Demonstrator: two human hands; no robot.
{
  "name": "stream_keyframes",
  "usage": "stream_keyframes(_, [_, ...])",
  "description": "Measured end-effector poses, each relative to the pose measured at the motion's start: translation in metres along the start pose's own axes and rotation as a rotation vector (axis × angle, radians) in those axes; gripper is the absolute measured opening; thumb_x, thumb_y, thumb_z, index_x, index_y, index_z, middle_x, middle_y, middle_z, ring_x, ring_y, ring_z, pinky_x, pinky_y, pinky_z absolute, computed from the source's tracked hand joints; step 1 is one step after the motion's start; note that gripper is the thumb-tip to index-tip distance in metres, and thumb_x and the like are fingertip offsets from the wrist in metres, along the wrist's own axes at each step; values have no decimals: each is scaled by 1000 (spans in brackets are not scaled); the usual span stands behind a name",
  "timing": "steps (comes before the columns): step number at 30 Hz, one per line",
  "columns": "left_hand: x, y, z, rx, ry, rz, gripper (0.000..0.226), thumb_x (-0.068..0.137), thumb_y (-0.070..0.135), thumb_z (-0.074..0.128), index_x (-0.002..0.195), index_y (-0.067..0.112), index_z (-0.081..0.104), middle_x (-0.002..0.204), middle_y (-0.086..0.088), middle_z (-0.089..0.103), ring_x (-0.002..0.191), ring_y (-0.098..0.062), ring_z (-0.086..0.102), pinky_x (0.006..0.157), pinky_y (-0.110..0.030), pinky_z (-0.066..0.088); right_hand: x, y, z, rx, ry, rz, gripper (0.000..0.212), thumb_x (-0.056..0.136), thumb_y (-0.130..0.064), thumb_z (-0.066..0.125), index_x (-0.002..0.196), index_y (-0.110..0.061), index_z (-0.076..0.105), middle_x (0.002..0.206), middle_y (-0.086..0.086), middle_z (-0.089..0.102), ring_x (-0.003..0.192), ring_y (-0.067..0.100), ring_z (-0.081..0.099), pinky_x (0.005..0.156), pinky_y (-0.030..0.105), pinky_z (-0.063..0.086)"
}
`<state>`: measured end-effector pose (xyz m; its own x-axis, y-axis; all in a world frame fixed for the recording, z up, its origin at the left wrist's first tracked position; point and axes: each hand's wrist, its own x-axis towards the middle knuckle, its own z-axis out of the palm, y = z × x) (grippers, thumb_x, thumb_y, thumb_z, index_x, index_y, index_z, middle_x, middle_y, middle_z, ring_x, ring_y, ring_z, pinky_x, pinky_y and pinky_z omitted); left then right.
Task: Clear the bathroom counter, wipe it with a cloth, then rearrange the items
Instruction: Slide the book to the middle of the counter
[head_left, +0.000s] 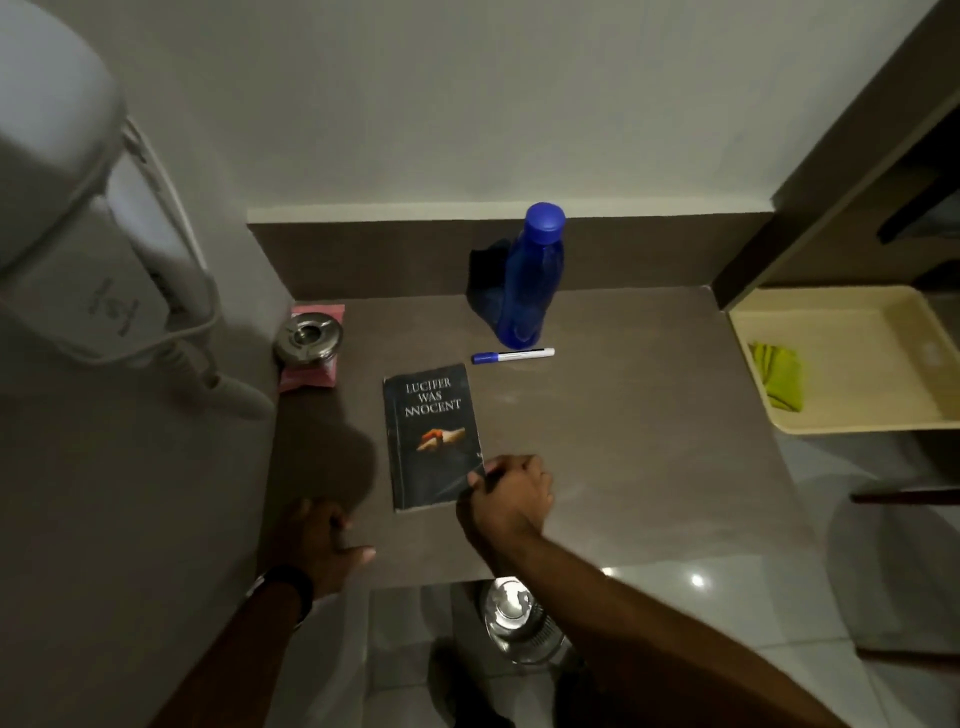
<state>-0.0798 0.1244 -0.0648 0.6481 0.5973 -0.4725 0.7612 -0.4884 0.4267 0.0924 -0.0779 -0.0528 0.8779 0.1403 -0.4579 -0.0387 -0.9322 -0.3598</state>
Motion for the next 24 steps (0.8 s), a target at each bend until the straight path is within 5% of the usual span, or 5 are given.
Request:
stream_keyframes(5, [-3,0,-1,-19,2,15,48,54,45,90,75,25,51,95,-5,50,87,-28,53,75,-36,46,-20,76,-14,56,139,42,19,94,-42,65,106,-30,72,122,5,56,115,32,57,101,39,43])
stream_keyframes(9, [-3,1,0,-45,5,14,47,54,40,91,74,23,53,94,-6,50,79,-24,51,68,-31,39,-24,95,-12,77,329,-213,42,90,-26,72,131,-21,63,138,11,52,126,34,53,104,44,46])
stream_keyframes(13, [-2,2,1,-55,-4,-11,45,52,36,93,74,21,56,94,-5,50,81,-26,54,77,-40,51,-13,73,-9,-172,154,-679,72,106,-57,43,170,-33,21,179,4,8,167,28,3,135,53,8])
stream_keyframes(16, [-1,0,1,-50,-17,-21,46,50,41,92,73,27,55,95,-1,48,82,-24,53,76,-37,49,6,66,-9,-356,36,-634,82,104,-77,22,171,-38,-6,178,5,-19,165,28,-20,134,57,-4])
stream_keyframes(24, [1,0,0,-35,-24,-27,48,49,44,91,70,32,50,93,-1,48,82,-23,52,77,-36,48,41,60,-32,-362,66,-515,81,105,-75,18,169,-38,-14,178,7,-19,164,28,-23,134,55,1])
